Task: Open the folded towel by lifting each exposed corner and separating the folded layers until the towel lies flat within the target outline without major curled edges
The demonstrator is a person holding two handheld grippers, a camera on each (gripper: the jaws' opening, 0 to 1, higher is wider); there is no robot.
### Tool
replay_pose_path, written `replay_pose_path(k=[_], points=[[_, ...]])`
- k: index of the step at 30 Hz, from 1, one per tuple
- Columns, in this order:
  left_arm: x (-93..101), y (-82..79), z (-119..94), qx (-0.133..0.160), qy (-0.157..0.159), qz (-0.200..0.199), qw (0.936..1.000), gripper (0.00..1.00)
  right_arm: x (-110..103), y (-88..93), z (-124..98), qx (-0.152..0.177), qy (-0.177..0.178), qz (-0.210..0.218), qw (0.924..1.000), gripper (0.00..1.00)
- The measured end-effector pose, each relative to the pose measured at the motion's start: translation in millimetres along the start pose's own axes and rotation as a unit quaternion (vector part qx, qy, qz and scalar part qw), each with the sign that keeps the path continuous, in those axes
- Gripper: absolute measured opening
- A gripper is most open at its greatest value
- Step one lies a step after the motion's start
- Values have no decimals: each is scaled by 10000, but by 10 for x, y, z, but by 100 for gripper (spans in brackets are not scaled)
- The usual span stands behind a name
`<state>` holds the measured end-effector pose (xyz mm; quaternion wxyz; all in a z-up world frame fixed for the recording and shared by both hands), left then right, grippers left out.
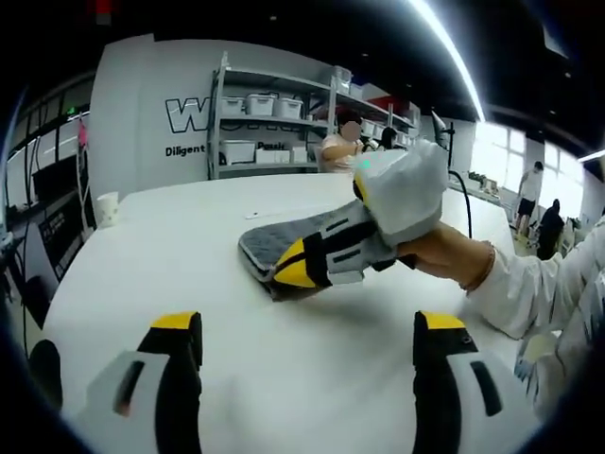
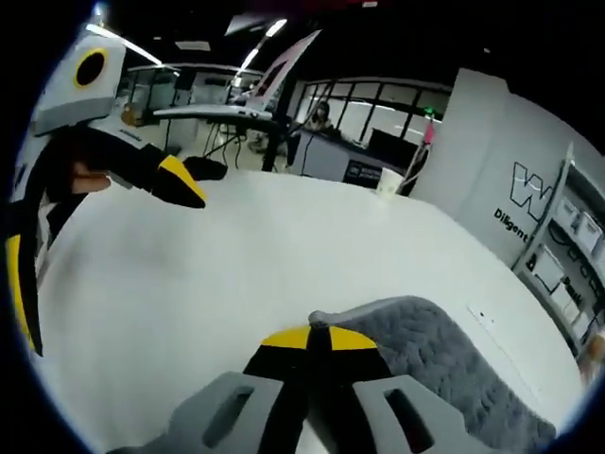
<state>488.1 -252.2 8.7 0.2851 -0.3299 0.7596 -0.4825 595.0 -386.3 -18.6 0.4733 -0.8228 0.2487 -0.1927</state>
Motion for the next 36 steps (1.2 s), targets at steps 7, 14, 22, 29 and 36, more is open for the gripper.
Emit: replay_pose_path(k=[7,14,22,29,36], points=[[8,17,10,-39,7,-24,10000,89,104,-32,-165,349,47,295,9989,0],[4,11,-2,-21,19,-30,10000,89,301,-104,-392,653,302,463,9963,0],[-16,27,5,-46,-15,-70,10000,88,636,-75,-722,945,794,745,9895,0],[-26,29,-2,-71,-31,-58,10000,88,870,-122,-969,1209,1128,903,9821,0],[-47,28,-5,-54,-31,-78,10000,88,1019,-170,-1234,1350,1444,828,9768,0]])
Point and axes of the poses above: the point that each gripper's makers call its tool centre point, and the gripper's own axes: z roughly forward along the fingers, x roughly to its right, y roughly out of its underside, the point moved 8 cm from there along -z, roughly backward along the fingers, and after that the axes turned 12 degrees about z, right-handed, at the moved point
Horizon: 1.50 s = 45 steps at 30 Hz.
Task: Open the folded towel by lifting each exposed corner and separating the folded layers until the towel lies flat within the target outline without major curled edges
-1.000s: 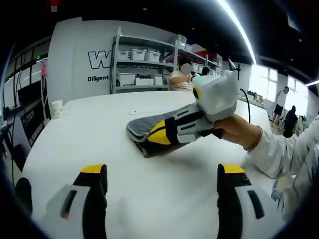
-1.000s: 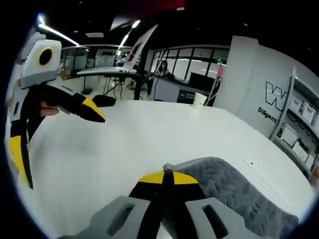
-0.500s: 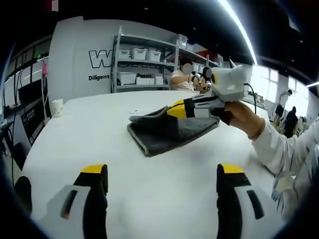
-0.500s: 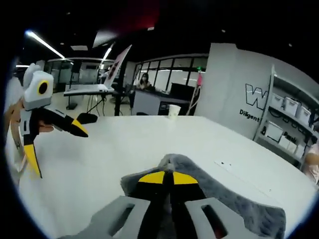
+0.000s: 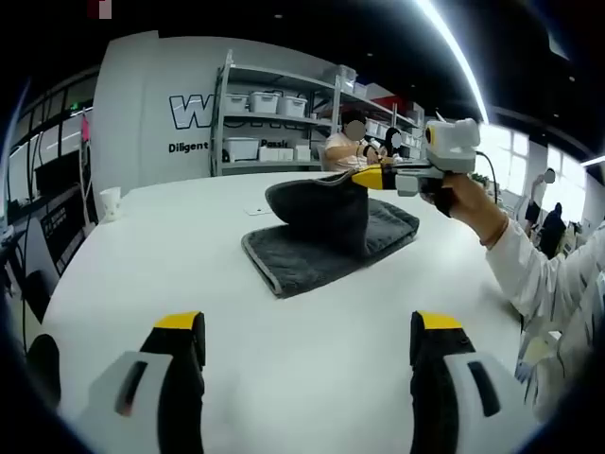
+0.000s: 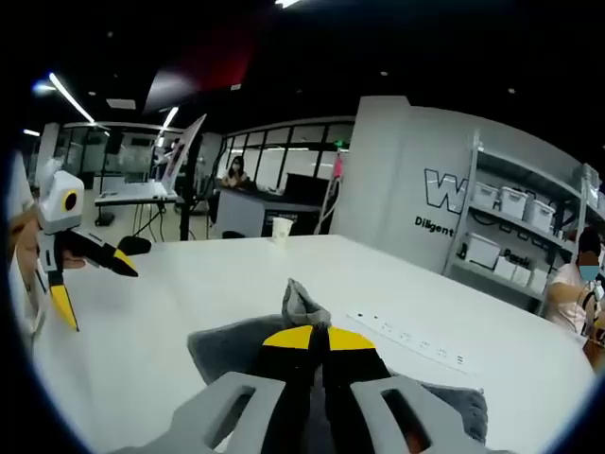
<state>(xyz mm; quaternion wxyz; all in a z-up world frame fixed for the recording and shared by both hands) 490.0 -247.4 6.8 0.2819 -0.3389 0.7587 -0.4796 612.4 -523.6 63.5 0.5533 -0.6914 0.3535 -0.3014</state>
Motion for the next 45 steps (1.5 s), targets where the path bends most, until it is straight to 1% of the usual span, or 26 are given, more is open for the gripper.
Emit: replay_pose_path(k=[9,17,18,20,25,33,35,39,42,45], points=[[8,2,4,-19,8,-2,10000,88,252,-118,-282,124,418,-259,9987,0],[8,-3,-6,-3,-15,-9,10000,87,463,-231,-542,341,762,-270,9961,0],[12,-1,-5,-6,-14,-8,10000,87,489,-243,-572,377,821,-256,9956,0],[20,0,-2,-5,-4,-10,10000,87,568,-275,-660,417,1022,-362,9932,0],[23,1,-4,-3,-8,-12,10000,87,717,-315,-806,424,1237,-433,9905,0],[25,-4,-1,14,-18,-14,10000,87,965,-312,-995,302,1555,-542,9859,0],[22,-4,7,13,-17,-13,10000,87,1036,-312,-1048,241,1685,-642,9833,0],[30,-3,14,2,-10,-4,10000,87,1141,-290,-1101,160,1808,-682,9810,0],[44,-4,15,-9,2,21,10000,87,1232,-244,-1154,94,1931,-710,9786,0],[48,-4,12,-4,-3,22,10000,87,1308,-172,-1181,-4,1960,-675,9783,0]])
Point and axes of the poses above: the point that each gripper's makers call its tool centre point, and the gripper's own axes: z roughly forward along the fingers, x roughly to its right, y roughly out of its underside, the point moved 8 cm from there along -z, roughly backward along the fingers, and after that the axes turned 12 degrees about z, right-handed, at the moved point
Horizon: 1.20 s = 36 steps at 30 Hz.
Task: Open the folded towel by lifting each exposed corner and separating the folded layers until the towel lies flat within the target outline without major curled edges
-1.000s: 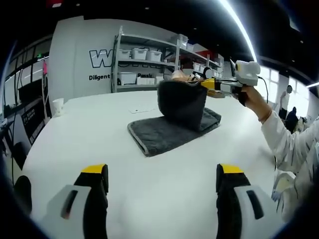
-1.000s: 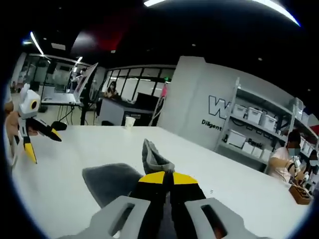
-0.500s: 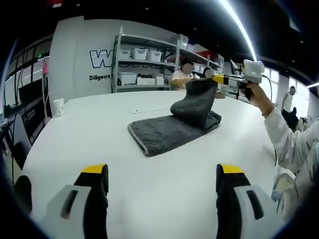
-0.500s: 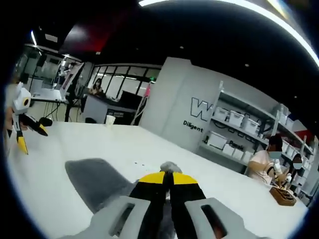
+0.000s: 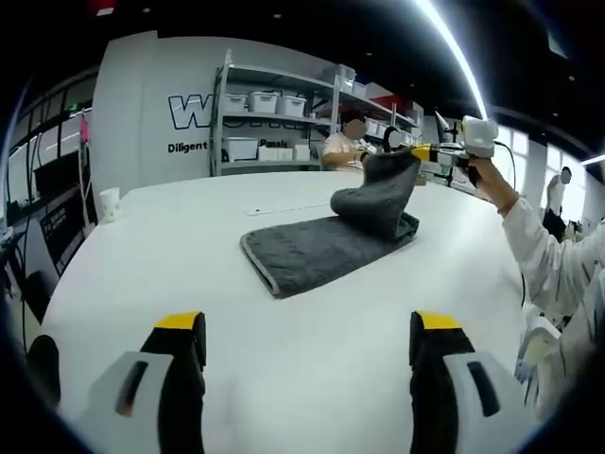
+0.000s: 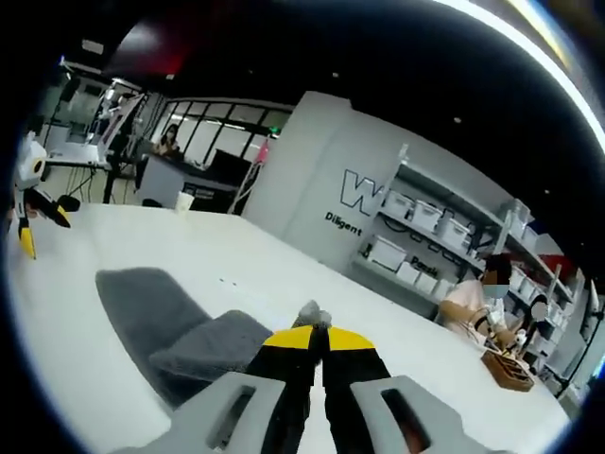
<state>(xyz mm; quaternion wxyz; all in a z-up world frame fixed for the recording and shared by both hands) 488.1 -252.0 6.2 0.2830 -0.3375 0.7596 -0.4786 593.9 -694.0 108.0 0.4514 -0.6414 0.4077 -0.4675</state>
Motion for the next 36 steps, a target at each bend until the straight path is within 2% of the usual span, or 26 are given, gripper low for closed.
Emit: replay_pose_path(k=[8,14,24,32,36], points=[[-12,0,-16,2,-16,-1,10000,87,275,287,-16,-417,337,-317,9981,0],[-2,-4,-21,15,-11,-8,10000,87,447,509,-60,-722,389,-157,9965,0],[-44,-16,-63,58,-82,-26,9999,87,717,909,-22,-1279,676,-425,9886,0],[-19,-39,-70,112,-38,-12,9999,87,932,1323,22,-1722,843,17,9814,0],[-45,-29,-86,103,-80,-33,9999,87,973,1460,10,-1873,869,69,9784,0]])
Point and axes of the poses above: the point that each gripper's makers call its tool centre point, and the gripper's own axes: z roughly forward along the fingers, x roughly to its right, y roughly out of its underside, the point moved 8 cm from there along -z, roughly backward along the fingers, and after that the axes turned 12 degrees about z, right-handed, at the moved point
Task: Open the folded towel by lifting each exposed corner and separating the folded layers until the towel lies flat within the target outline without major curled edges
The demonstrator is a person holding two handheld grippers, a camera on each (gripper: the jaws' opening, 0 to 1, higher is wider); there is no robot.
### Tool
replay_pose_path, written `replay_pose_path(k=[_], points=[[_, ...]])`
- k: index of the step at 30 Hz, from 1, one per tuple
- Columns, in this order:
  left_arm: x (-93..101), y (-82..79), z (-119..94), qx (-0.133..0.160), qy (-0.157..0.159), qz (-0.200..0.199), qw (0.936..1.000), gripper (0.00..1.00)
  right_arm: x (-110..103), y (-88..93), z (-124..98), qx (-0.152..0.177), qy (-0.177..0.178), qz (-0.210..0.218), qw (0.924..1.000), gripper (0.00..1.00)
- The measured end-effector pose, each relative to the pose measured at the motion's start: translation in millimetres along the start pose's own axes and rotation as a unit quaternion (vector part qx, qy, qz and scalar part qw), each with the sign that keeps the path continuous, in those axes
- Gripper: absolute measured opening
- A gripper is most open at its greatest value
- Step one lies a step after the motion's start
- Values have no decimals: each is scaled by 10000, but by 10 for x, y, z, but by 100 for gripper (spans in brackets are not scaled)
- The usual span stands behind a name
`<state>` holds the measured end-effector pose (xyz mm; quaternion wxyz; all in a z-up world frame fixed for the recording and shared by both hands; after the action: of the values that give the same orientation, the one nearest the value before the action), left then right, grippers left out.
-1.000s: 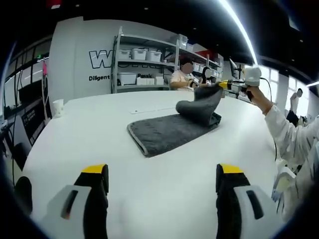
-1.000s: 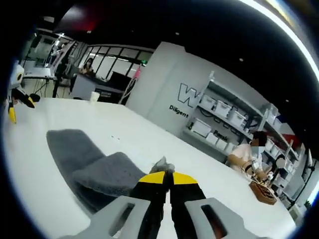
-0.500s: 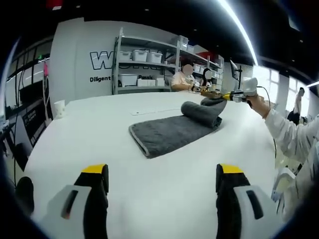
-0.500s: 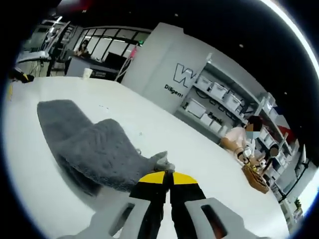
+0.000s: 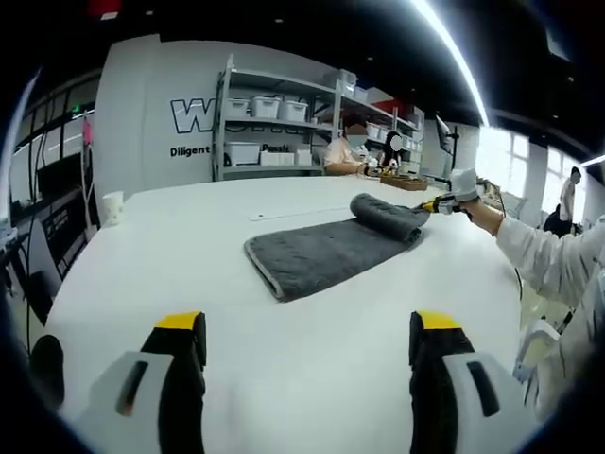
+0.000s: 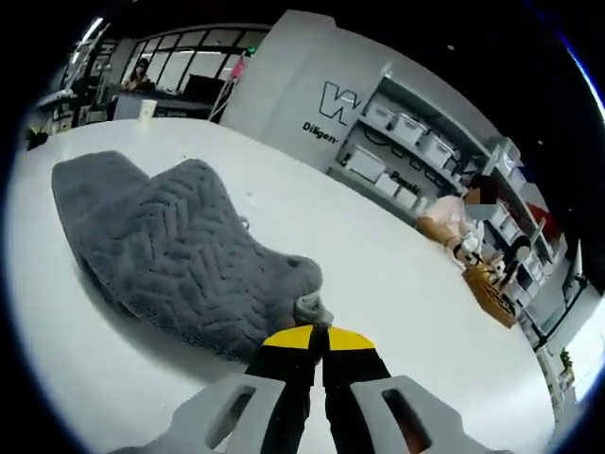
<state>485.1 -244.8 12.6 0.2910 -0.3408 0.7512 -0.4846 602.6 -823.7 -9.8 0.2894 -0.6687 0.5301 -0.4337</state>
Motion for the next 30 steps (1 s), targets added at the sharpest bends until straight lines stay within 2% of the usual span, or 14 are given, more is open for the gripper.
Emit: replay_pose_path(k=[4,13,30], points=[[-9,-16,-31,23,-23,14,10000,87,59,140,68,-257,29,52,9997,0],[-31,-10,-48,25,-77,4,10000,87,203,315,120,-569,217,-5,9981,0],[-15,-20,-49,46,-70,7,10000,87,595,485,91,-825,638,66,9945,0]])
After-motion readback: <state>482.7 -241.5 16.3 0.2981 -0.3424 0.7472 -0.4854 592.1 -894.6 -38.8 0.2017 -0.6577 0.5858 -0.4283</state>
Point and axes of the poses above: the point that each gripper's makers call its tool centre point, and the gripper's own axes: z roughly forward along the fingers, x roughly to its right, y roughly out of its underside, the point moved 8 cm from there along -z, roughly backward along the fingers, and after that the axes turned 12 degrees about z, right-handed, at the moved point
